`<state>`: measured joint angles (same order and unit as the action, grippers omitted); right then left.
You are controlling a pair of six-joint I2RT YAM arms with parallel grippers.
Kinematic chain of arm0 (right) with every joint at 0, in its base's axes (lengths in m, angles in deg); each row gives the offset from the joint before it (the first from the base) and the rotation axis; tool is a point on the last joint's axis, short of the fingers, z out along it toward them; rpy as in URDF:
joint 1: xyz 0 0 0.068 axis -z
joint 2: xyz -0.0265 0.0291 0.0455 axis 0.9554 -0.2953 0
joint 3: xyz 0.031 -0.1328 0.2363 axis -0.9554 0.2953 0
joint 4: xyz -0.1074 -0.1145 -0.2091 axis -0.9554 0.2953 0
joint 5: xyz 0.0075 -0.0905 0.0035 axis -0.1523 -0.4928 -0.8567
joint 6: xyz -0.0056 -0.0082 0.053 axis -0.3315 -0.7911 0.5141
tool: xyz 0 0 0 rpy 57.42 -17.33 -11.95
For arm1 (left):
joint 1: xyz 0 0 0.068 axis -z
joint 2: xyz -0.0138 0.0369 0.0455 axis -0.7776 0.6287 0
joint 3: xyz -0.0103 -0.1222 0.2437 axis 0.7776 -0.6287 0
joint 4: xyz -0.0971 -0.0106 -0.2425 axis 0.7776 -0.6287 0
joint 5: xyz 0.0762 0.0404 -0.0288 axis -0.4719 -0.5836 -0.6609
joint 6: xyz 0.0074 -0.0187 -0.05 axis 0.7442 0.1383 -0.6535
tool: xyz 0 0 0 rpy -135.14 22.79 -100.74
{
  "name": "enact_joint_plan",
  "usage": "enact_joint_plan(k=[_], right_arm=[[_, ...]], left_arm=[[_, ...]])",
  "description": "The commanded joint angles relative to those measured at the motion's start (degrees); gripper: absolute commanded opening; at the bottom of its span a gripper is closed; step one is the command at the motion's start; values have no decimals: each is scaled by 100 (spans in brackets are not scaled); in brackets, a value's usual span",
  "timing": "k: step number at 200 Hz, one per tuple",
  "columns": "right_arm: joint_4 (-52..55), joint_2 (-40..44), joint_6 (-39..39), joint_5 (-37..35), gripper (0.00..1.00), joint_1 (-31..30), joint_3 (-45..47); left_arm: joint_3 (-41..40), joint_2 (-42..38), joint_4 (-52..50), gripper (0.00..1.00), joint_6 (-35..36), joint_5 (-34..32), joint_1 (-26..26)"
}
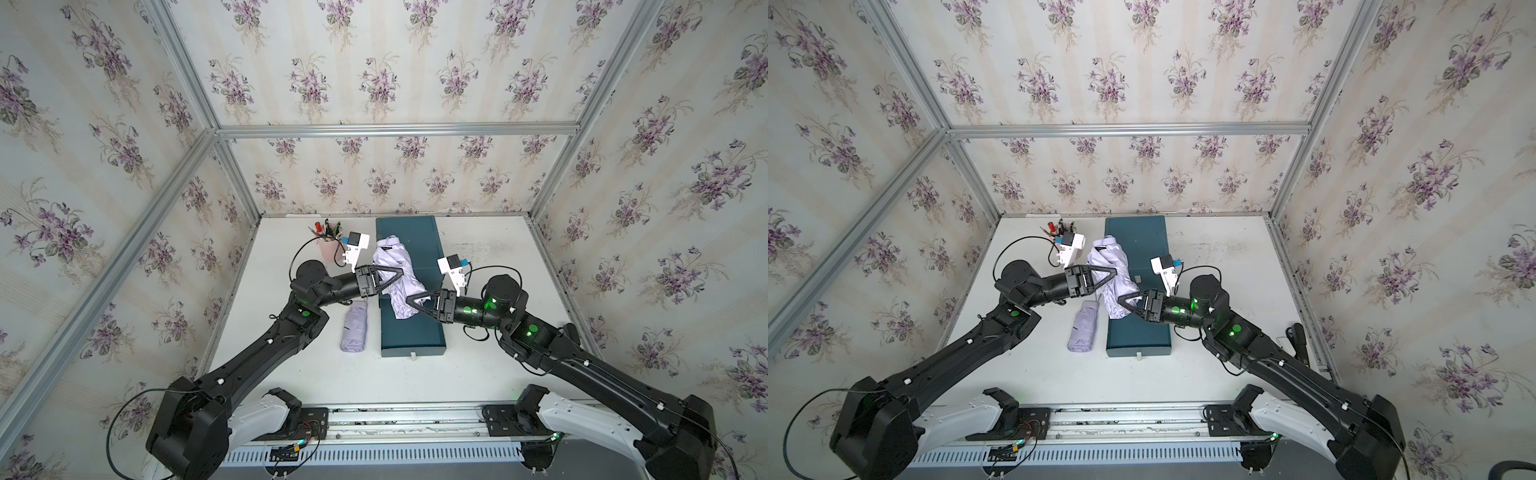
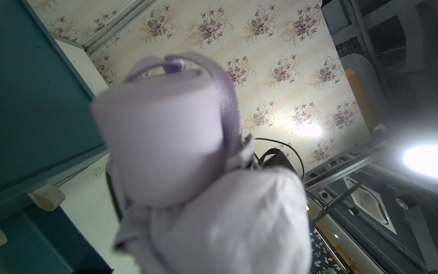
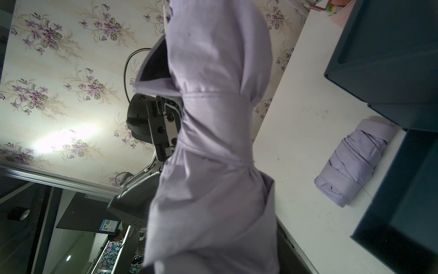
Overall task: Place the umbrella in the drawer by color
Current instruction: Pick up the umbrella from the center of the board, then place the umbrella in the drawer.
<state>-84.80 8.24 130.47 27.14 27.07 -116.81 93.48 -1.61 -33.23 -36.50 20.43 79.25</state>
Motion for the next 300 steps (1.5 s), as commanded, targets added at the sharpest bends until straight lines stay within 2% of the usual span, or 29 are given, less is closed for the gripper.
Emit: enact_joint_plan(k=[1, 6, 26, 40, 66, 83, 112, 123, 162, 180, 210, 258, 300], right_arm=[[-405, -35, -174, 127, 27, -3, -166], [-384, -40, -190, 117, 23, -1, -179], [-123, -37, -308, -4, 7, -3, -274], [203, -47, -449, -105, 0, -8, -378], [1343, -44, -939, -556, 0, -12, -665], [2242, 0, -1234, -945, 0, -35, -763], [3125, 150, -1314, -1442, 0, -241, -625], [3167, 224, -1193, -1497, 0, -329, -465], [3047, 106, -739, -1516, 0, -364, -27], [2760, -119, -542, -1326, 0, -372, 147], [2824, -428, -519, -1481, 0, -399, 110], [2893, -987, -520, -1496, 0, -399, -91], [2922, -1265, -487, -1528, 0, -403, -61]], left_arm=[[31, -67, -803, 54, 680, -254, 42], [44, -86, -935, 61, 766, -293, 52], [130, -147, -1540, 75, 1056, -486, 67], [243, -219, -2155, 84, 1310, -771, 62], [669, -429, -3222, 93, 1945, -1145, 40], [1116, -595, -4199, 100, 2472, -1696, 35], [2030, -383, -5998, 100, 3361, -3089, 17], [2288, -151, -6401, 100, 3553, -3351, -6], [2684, 548, -6611, 98, 3731, -3077, -26], [2811, 844, -6745, 99, 3779, -3274, -24], [2930, 1253, -6861, 98, 3872, -3321, -28], [2975, 1481, -7015, 97, 3968, -3711, -26], [2926, 1482, -6945, 97, 4023, -3624, -26]])
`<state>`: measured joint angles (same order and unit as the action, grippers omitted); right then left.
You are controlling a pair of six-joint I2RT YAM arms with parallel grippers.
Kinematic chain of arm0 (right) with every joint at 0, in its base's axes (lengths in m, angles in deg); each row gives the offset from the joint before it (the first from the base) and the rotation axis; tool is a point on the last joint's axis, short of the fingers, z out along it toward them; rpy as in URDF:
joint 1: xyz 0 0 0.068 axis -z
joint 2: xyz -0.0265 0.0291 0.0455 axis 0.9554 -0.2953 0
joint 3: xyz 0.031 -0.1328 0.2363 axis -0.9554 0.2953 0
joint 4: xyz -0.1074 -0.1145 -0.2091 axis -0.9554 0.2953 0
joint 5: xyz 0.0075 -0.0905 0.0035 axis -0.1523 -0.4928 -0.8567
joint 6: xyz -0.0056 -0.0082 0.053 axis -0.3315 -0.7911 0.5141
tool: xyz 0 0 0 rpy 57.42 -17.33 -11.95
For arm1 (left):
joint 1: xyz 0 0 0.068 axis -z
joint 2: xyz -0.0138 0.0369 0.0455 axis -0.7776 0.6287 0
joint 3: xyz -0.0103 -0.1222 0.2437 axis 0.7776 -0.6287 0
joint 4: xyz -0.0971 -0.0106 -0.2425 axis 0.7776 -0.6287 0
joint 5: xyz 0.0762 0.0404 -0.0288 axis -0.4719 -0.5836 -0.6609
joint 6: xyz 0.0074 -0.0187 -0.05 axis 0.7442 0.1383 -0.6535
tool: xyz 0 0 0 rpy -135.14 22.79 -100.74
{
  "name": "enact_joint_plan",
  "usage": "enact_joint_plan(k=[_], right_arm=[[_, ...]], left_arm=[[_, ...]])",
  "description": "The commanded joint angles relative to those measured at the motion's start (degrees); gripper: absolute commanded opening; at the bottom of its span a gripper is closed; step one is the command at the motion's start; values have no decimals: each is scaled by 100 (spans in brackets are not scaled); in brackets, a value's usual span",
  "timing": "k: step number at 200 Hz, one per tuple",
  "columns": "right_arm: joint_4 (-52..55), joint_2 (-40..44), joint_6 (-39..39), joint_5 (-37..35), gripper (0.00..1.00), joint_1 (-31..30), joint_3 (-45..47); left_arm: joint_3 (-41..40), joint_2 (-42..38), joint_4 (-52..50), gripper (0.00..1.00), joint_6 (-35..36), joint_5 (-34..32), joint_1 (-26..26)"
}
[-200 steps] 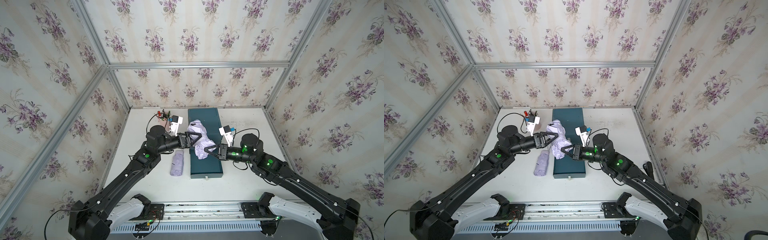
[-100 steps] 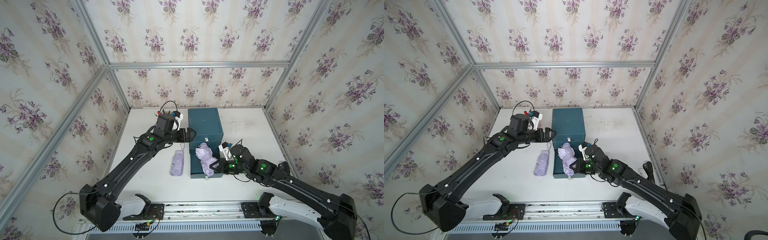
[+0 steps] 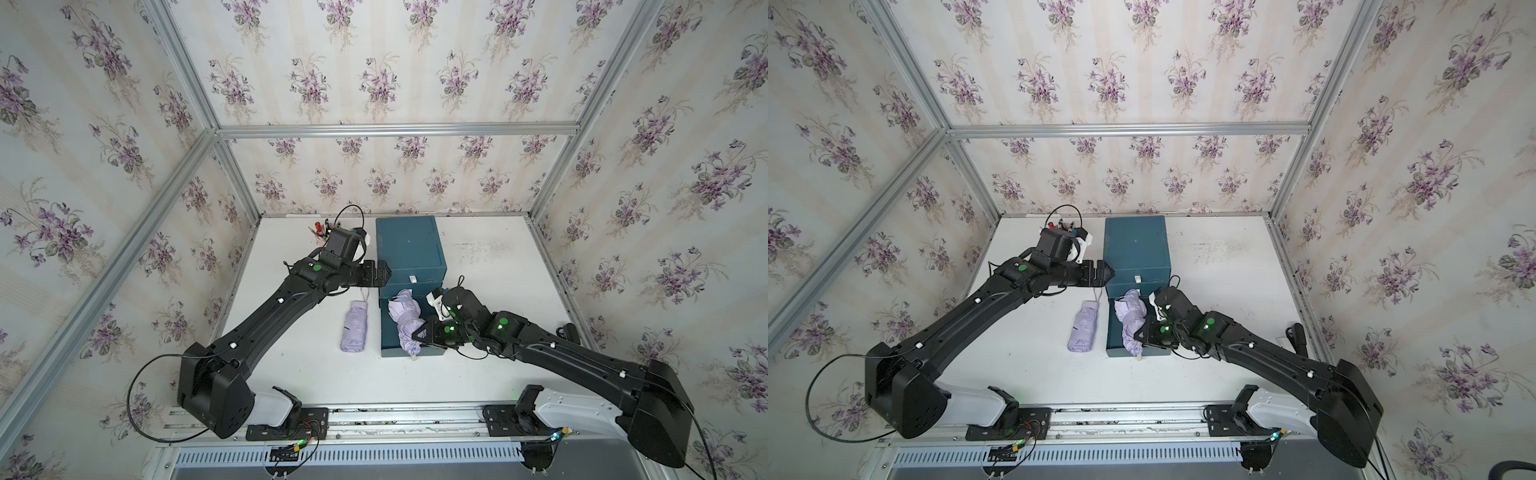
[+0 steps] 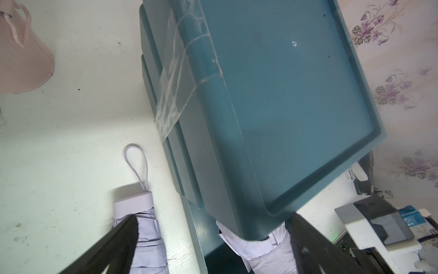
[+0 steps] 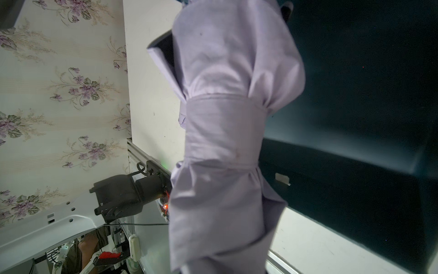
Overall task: Place the umbrella in the drawer by color
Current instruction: Place the umbrella in the drawer.
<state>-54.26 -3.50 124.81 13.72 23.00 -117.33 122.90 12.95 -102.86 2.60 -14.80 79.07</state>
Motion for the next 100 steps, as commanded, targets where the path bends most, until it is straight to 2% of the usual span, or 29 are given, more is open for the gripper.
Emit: enact_joint_plan(k=[1, 42, 100], right_arm=[[-134, -92, 80, -191, 0, 5, -13], [-140, -227, 134, -105, 0, 8, -95], [296, 390, 181, -177, 0, -107, -133]], left_arm=[[-22, 22, 21, 97, 110, -97, -8], [5, -146, 62, 97, 135, -46, -11], [303, -258, 138, 99, 146, 112, -9]])
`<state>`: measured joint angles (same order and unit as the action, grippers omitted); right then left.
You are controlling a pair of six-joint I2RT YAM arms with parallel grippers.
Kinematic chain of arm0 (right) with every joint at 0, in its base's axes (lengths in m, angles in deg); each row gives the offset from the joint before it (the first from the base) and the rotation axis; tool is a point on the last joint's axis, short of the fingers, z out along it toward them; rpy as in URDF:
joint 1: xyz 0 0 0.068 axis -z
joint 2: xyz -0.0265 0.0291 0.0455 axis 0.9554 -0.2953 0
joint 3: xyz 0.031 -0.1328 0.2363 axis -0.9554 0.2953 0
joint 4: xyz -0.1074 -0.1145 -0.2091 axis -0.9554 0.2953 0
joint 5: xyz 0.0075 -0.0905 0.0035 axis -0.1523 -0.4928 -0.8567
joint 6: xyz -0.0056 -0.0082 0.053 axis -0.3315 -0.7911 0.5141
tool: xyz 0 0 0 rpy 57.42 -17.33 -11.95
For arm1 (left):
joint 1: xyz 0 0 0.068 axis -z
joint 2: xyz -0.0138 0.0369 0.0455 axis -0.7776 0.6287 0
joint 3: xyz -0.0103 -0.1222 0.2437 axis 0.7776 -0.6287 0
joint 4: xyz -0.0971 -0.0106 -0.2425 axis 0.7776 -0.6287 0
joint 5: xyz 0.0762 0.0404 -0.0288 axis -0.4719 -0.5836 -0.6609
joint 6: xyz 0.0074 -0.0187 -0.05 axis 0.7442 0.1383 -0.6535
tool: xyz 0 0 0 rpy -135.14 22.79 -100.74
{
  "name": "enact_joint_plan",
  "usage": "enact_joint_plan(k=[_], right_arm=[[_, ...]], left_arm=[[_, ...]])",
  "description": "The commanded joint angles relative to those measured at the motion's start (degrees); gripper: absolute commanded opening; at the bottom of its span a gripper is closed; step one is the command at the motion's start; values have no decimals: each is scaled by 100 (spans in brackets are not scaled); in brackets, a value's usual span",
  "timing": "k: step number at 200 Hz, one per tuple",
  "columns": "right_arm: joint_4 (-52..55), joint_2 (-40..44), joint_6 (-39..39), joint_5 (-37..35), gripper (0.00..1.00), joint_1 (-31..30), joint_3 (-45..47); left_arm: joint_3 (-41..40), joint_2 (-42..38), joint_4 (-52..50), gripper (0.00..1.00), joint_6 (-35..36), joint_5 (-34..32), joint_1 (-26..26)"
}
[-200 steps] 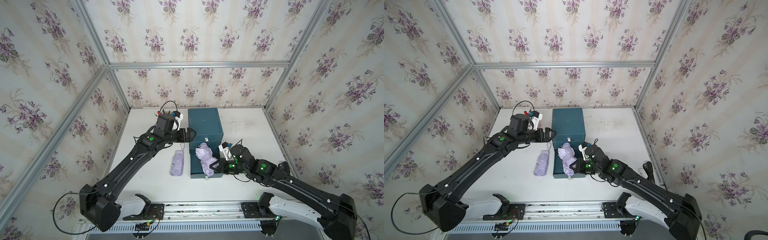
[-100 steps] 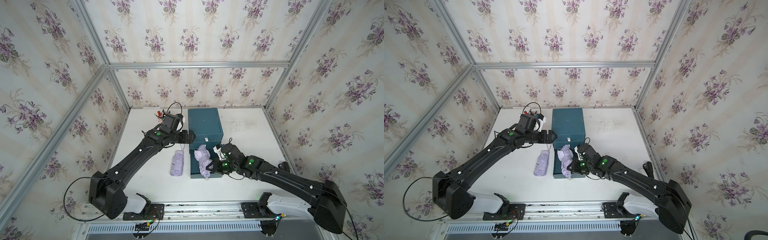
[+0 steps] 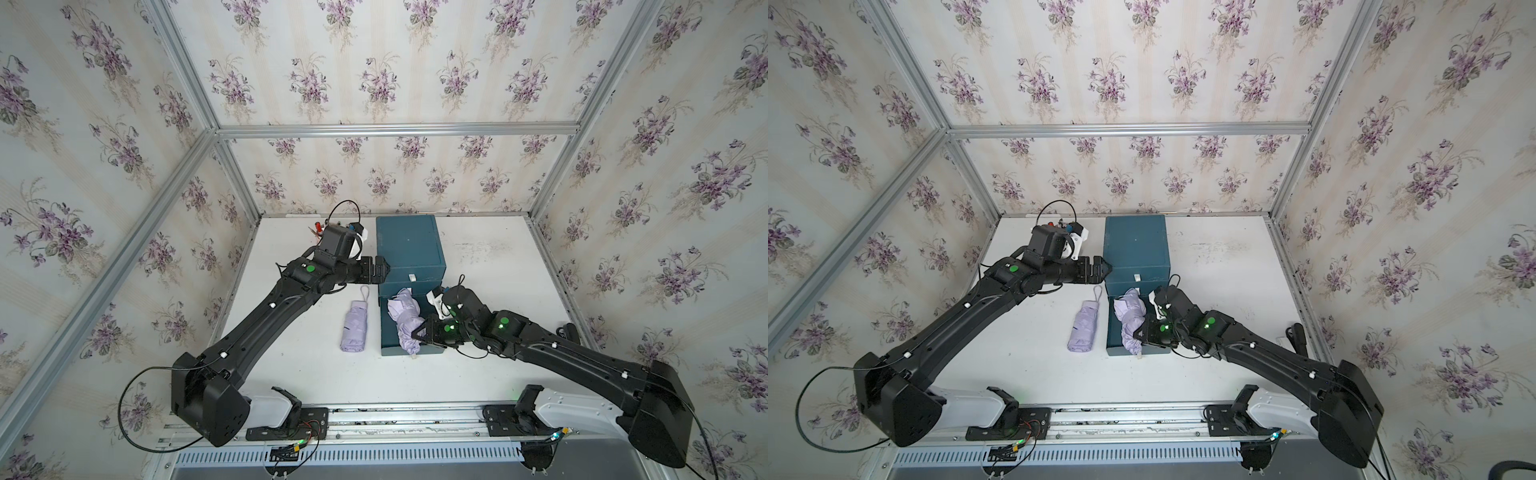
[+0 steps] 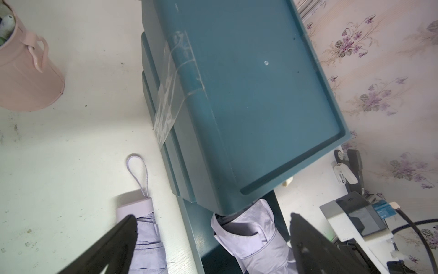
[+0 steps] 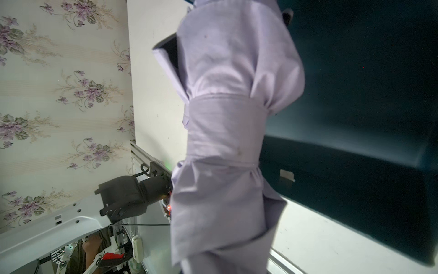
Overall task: Place the umbrella in the drawer by color
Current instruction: Place the umbrella in the drawer.
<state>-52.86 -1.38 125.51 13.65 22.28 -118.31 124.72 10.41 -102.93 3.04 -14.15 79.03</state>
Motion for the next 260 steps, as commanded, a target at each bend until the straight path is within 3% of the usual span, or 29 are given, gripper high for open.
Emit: enact_joint_plan(k=[1, 58, 116, 191, 260], right_arm=[[164, 187, 118, -171, 0, -34, -29], [-305, 271, 604, 135, 0, -45, 390], [-323, -289, 473, 32, 0, 253, 98], [-865, -1009, 407, 152, 0, 456, -118], [-863, -1018, 502, -102, 0, 512, -313]], left_arm=[[128, 1, 149, 99, 105, 40, -8], [346, 471, 11, 98, 156, -628, -20], [437, 878, -119, 96, 168, -867, -28], [280, 880, -275, 89, 373, -563, -17], [-5, 782, -224, 85, 335, -400, -13]])
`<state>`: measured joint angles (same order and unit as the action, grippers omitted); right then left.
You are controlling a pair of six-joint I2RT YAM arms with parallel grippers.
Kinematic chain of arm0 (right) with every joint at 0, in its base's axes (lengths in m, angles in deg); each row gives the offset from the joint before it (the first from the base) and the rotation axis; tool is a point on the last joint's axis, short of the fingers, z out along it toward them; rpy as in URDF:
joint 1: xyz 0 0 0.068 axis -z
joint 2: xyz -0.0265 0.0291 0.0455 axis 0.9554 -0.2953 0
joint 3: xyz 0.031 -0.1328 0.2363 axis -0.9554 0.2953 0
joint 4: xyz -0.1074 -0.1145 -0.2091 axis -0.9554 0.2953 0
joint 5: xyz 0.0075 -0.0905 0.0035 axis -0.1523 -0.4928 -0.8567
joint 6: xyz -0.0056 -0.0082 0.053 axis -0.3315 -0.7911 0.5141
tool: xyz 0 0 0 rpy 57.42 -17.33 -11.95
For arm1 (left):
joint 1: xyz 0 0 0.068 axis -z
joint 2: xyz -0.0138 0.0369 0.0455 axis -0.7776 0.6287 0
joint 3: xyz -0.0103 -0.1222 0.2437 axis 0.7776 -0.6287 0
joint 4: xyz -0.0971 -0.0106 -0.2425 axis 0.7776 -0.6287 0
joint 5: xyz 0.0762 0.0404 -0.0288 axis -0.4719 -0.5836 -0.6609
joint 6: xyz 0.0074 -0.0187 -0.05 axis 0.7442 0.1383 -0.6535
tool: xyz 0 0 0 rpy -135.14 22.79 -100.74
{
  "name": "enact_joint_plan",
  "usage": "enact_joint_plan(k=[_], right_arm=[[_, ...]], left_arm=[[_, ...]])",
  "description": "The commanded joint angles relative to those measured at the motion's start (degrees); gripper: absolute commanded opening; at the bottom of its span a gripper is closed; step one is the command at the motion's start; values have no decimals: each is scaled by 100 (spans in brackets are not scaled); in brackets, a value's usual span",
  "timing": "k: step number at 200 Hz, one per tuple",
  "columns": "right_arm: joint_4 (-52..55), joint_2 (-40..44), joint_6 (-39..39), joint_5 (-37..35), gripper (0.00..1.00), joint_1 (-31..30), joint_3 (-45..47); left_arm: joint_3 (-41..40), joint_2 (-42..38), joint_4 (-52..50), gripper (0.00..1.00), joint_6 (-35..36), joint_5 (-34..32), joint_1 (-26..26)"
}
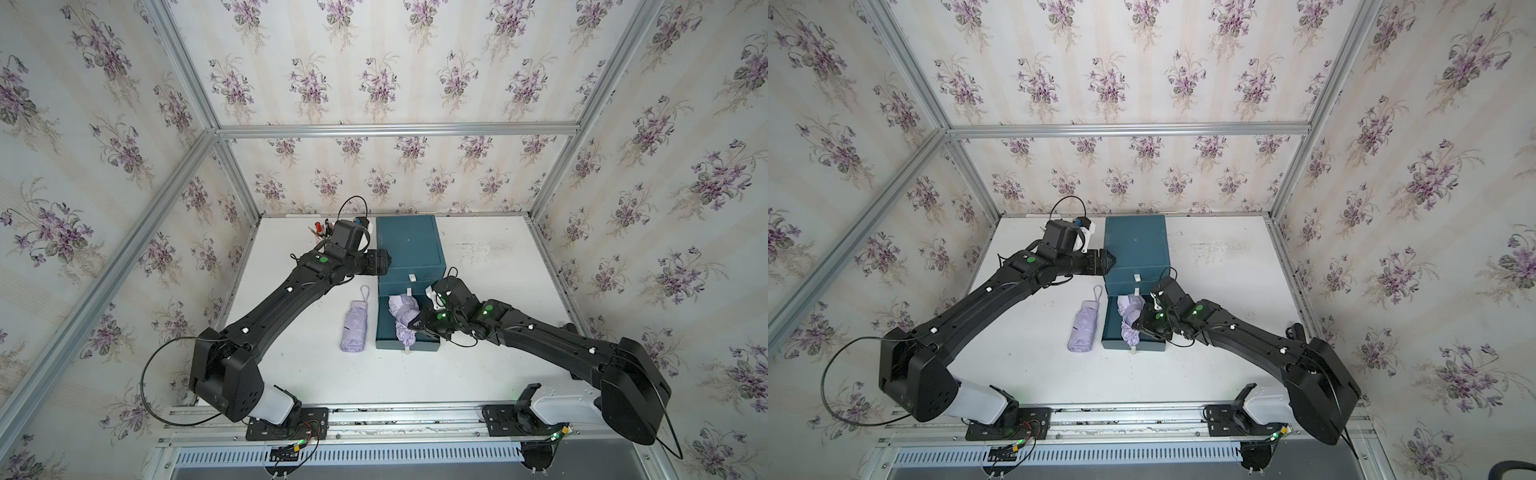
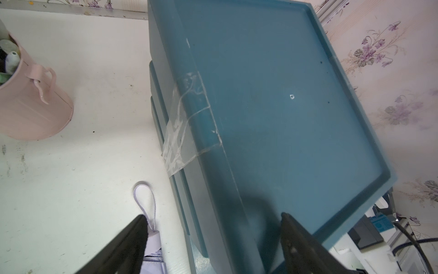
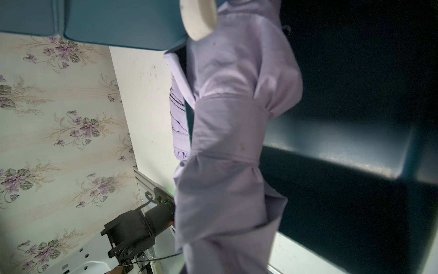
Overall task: Place the umbrella in the drawer by color
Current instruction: Place the umbrella in the drawer.
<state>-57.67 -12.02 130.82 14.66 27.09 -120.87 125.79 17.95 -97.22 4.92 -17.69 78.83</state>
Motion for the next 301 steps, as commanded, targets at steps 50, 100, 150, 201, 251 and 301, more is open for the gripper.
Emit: enact_joint_plan(k=[50, 100, 150, 201, 251, 301], right_arm=[[-867, -220, 262, -70, 0, 30, 174], [-845, -427, 263, -197, 0, 30, -162], [-1198, -602, 440, -352, 0, 19, 155], [-1270, -963, 179, -475, 13, -287, 169], [-382, -921, -186, -993, 55, -427, 235], [235, -634, -474, -1413, 45, -507, 444]], left_arm=[[-123, -34, -784, 85, 152, -43, 2], [-114, 4, -767, 86, 117, 44, 7], [-164, -50, -723, 86, 78, 149, 5], [-149, -105, -764, 87, 68, 167, 2], [-110, -178, -783, 89, -26, 171, -1], [-31, -608, -955, 91, -243, -158, -1]])
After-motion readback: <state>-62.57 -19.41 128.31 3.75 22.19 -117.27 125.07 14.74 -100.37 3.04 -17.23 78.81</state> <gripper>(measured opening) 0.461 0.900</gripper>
